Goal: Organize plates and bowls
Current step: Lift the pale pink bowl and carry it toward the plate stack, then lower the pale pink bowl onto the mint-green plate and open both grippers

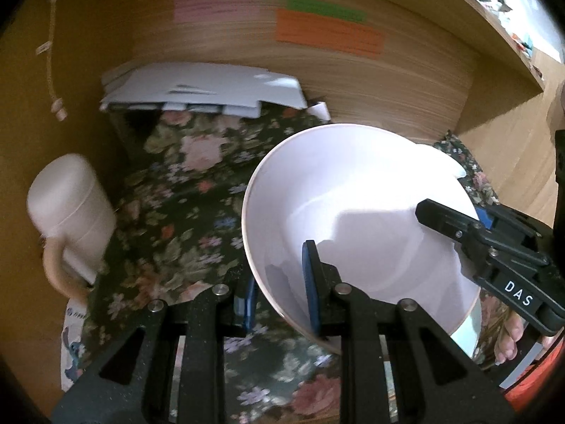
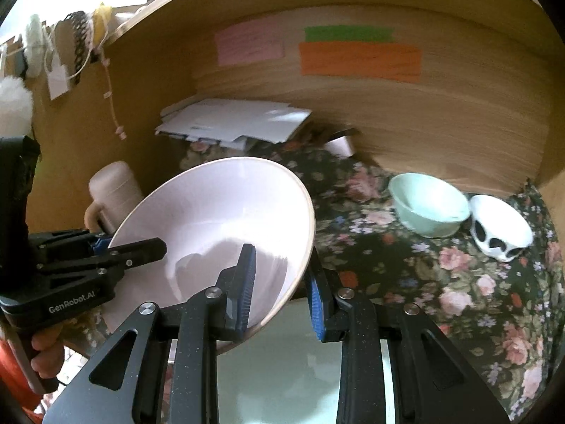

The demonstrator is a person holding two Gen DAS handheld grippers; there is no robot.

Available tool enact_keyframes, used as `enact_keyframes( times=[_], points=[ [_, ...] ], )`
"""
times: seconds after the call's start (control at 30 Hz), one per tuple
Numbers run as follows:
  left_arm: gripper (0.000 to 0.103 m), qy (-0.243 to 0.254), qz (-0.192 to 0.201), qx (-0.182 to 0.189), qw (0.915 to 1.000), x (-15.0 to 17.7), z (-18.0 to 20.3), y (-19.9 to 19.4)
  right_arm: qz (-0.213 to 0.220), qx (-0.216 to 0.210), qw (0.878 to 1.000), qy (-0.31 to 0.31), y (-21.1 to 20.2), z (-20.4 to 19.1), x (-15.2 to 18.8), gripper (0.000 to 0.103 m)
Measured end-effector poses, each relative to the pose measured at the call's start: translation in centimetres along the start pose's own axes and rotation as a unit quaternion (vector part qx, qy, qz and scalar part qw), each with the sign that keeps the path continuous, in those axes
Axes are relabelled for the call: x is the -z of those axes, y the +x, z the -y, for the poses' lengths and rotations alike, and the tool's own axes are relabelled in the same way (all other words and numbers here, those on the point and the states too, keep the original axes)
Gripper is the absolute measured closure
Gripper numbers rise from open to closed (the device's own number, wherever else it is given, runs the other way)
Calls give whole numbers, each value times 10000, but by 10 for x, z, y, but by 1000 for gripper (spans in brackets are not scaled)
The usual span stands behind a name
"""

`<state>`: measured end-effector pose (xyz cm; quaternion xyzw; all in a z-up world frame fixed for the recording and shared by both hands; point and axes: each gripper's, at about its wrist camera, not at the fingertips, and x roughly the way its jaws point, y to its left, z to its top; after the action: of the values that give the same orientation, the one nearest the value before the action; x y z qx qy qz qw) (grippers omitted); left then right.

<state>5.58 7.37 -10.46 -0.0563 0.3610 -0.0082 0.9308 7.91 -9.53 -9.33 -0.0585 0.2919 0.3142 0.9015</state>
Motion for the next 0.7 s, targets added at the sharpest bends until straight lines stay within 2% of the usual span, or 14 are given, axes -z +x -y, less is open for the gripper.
enact_keyframes(
  times=[0.37, 0.7],
  points=[
    [80, -274, -162, -208, 9993, 25, -41, -3, -458, -241, 9984, -235, 33, -35, 9, 78],
    [80, -386, -435, -251, 9980, 38, -59, 15, -985, -268, 9944, -266, 64, -44, 18, 78]
  ],
)
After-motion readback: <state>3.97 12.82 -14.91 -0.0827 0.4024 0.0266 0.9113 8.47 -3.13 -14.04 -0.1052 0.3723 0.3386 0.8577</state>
